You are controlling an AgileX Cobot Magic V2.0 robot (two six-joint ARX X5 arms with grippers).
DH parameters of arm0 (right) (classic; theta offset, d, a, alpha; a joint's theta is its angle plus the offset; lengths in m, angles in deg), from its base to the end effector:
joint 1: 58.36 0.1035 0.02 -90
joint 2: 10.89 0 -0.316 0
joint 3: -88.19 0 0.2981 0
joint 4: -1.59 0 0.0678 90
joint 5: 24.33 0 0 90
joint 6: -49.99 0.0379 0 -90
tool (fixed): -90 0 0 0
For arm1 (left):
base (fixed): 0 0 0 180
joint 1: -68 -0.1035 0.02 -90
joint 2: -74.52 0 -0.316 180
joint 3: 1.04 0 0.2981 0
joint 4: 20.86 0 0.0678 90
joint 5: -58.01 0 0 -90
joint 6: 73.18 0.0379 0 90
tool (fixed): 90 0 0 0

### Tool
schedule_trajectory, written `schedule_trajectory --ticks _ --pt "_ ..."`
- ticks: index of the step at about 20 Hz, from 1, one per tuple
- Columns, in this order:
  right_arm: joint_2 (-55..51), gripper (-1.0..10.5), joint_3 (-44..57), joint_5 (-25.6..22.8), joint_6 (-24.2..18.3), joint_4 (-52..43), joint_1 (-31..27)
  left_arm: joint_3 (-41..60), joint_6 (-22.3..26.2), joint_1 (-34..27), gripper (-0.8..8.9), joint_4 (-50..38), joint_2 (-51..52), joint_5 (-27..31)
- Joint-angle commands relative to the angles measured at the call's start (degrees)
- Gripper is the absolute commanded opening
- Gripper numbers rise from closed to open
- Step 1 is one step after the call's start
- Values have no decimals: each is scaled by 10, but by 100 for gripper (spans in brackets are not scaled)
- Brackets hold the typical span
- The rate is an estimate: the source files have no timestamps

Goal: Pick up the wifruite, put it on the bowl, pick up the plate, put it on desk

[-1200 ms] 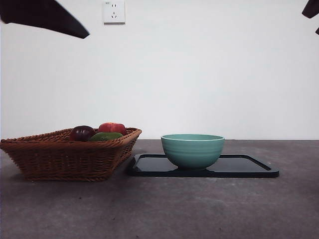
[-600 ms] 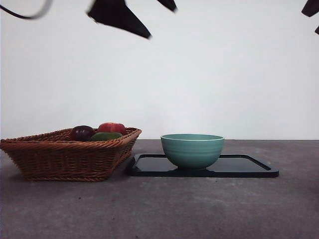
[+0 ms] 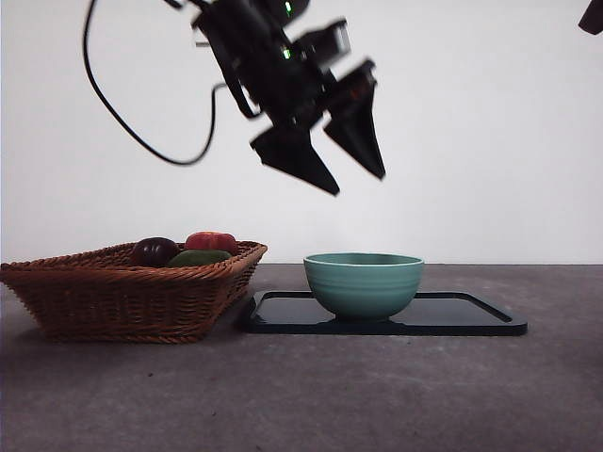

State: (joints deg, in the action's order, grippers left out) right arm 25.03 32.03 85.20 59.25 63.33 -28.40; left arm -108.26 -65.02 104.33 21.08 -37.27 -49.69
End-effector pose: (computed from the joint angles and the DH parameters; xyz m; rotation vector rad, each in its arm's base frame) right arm 0.0988 0.0716 0.3234 0.0768 0.8076 0.7621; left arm 0.4008 -0.3090 0.2978 0.2605 0.7666 -0.9482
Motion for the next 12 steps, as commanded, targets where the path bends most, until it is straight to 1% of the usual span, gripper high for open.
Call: schedule_trajectory --ticks 1,3,6,12 --pt "2 185 -3 2 4 -3 3 -16 19 11 372 -22 -35 4" --pt "2 185 -3 2 4 -3 3 -16 23 13 372 -30 -56 19" --pt "2 185 -3 0 4 1 3 -16 31 17 372 -30 -82 23" --pt "2 185 -3 0 3 1 3 -16 44 23 372 -31 -102 29"
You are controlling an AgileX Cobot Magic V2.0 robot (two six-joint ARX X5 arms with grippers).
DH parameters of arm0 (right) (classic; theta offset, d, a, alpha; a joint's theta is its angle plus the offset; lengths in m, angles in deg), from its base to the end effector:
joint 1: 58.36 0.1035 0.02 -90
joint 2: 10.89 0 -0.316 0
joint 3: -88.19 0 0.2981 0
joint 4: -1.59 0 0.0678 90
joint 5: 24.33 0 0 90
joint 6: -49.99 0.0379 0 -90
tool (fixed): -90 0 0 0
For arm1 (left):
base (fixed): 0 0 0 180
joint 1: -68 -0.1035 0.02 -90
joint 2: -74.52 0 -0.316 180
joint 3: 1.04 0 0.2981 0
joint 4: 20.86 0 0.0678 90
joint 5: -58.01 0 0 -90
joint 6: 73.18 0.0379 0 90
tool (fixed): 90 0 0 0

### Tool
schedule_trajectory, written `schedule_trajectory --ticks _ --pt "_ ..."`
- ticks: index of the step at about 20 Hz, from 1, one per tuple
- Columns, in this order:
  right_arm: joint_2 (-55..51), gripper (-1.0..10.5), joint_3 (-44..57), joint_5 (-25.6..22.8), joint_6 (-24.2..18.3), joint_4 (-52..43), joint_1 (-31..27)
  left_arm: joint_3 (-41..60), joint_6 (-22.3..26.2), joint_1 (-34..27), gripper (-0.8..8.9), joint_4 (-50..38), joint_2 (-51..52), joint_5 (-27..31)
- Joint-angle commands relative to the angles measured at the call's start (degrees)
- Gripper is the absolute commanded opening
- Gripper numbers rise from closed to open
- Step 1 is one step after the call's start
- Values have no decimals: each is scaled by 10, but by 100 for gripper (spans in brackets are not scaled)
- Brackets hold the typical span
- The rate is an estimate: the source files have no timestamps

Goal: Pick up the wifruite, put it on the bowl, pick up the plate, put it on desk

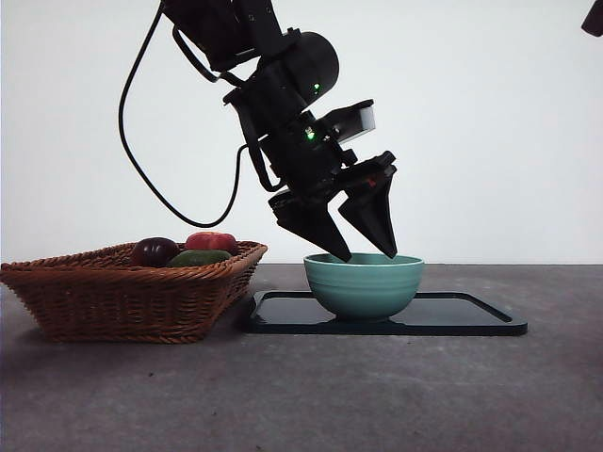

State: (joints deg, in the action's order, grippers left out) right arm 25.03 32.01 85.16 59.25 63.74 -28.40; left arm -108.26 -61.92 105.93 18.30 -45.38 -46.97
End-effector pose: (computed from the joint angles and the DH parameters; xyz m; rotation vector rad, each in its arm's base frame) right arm 0.0984 0.0713 0.3230 0.0758 0.8143 0.7601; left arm 0.4143 -0.3353 0.2299 0.3560 0.8323 -0.9480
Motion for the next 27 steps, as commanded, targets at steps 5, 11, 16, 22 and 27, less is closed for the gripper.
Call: schedule_trajectory --ticks 5,11,16,22,27 --pt "2 185 -3 0 3 -3 3 -16 14 11 372 -2 -39 3" --pt "2 185 -3 0 3 -3 3 -16 16 16 317 -2 -43 17" --pt "2 185 -3 0 1 -3 3 -16 16 17 181 -2 -43 34" --pt "2 185 -3 -4 -3 -3 3 -46 13 17 178 32 -41 34" --pt "2 185 -3 -4 -4 -3 3 -152 9 17 178 113 -41 29"
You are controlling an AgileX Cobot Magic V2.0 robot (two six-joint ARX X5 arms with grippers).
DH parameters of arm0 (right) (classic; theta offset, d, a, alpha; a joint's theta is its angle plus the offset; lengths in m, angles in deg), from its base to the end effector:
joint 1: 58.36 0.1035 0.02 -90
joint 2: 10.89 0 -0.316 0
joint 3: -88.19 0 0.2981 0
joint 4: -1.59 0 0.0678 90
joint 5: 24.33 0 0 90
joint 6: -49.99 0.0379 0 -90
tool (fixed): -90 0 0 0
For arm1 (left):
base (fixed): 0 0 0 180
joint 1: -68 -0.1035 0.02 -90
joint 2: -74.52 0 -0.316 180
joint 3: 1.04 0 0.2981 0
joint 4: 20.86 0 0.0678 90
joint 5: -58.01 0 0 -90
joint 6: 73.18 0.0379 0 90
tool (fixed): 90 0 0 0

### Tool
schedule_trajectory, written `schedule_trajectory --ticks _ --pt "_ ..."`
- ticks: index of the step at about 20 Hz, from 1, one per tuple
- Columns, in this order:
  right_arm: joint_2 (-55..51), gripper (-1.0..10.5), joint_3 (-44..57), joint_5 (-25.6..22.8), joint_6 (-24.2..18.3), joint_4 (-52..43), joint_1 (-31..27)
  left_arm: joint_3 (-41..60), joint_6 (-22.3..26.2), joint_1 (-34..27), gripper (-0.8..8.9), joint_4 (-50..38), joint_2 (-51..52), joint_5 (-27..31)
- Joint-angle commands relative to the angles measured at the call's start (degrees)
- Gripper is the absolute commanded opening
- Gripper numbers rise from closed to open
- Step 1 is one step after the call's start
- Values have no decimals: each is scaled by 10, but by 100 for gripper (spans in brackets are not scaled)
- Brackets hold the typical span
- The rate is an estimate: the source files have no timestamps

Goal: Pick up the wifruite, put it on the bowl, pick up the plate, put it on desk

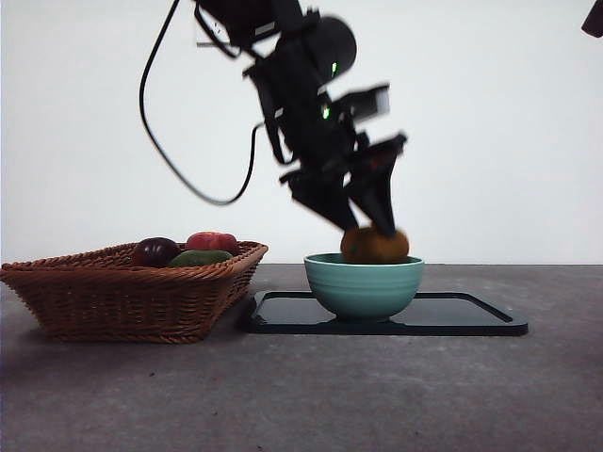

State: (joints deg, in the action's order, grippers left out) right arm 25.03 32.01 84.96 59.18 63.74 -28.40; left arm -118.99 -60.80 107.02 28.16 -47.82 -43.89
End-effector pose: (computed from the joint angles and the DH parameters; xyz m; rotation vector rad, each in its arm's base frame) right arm 0.0984 0.0712 0.3230 0.0735 0.8133 0.7573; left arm 0.4214 -0.3516 0.2635 0.4127 0.8458 -0.9232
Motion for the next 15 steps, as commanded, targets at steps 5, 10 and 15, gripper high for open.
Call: schedule_trajectory --ticks 5,10,15 --pt "2 185 -3 -18 -3 -3 3 -140 -37 1 171 80 13 -8" --pt "2 185 -3 -18 -5 -3 3 -141 -56 -22 153 116 118 -8" --pt "2 185 -3 -18 -8 -4 3 -140 -58 -51 150 196 233 -8"
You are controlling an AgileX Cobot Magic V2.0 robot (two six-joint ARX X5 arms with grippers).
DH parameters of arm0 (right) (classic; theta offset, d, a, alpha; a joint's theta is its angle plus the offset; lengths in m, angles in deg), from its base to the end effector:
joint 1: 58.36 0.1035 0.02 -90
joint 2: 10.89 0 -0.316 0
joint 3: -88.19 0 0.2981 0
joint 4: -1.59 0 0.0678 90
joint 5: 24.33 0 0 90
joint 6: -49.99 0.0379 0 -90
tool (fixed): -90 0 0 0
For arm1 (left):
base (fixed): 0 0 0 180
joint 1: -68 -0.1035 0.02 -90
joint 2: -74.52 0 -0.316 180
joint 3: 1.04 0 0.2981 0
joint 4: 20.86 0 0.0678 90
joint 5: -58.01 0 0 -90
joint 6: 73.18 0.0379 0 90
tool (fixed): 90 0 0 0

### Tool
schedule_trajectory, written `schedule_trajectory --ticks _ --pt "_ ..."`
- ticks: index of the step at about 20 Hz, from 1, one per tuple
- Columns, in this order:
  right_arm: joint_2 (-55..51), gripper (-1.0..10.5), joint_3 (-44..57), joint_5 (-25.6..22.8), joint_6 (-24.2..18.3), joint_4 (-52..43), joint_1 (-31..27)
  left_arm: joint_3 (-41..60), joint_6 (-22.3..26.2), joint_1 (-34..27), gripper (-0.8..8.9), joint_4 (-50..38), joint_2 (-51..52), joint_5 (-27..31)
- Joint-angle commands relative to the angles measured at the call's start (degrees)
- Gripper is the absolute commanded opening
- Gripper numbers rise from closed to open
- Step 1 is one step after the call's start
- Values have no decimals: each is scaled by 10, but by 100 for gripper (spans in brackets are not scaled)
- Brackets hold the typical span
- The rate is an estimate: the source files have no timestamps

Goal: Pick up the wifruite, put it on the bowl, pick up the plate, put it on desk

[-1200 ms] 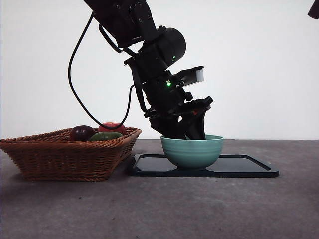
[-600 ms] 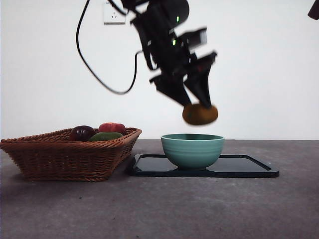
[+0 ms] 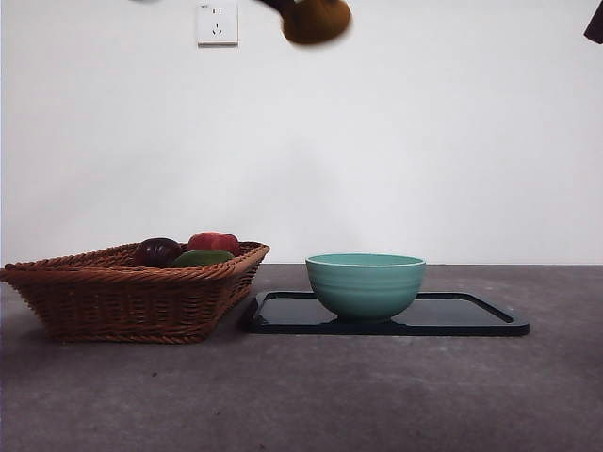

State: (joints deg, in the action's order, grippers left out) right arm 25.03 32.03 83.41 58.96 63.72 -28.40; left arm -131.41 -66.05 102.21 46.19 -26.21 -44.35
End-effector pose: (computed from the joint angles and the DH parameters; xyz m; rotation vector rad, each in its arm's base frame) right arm 0.0992 0.0705 0.3226 0.0607 0.8073 0.7333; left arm 0.3438 -0.2435 0.4977 0.2405 0.6098 -0.8241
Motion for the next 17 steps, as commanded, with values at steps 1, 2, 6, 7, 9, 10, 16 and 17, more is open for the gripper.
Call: schedule_trajectory --ticks 1,2,6,7,9,10,16,17 --pt "2 185 -3 -2 -7 -4 3 -16 -6 -7 149 35 39 -3" --pt "2 185 -3 -2 -7 -4 3 -16 -8 -11 145 54 60 -3" --pt "2 185 -3 -2 -7 -10 3 -3 -17 -13 119 115 142 -3" --pt "2 185 -3 -2 -7 -10 3 3 -19 -13 119 125 159 0" --pt "1 185 -3 -1 -7 -10 3 34 -29 -13 119 143 199 6" --pt "-2 185 -3 -2 -7 -10 3 62 -35 -13 119 137 221 6" --pt "-9 185 -3 -2 -7 -12 3 322 -109 -13 119 32 385 43" --pt "-9 185 -3 -2 -7 -12 3 359 -120 -12 119 21 406 56"
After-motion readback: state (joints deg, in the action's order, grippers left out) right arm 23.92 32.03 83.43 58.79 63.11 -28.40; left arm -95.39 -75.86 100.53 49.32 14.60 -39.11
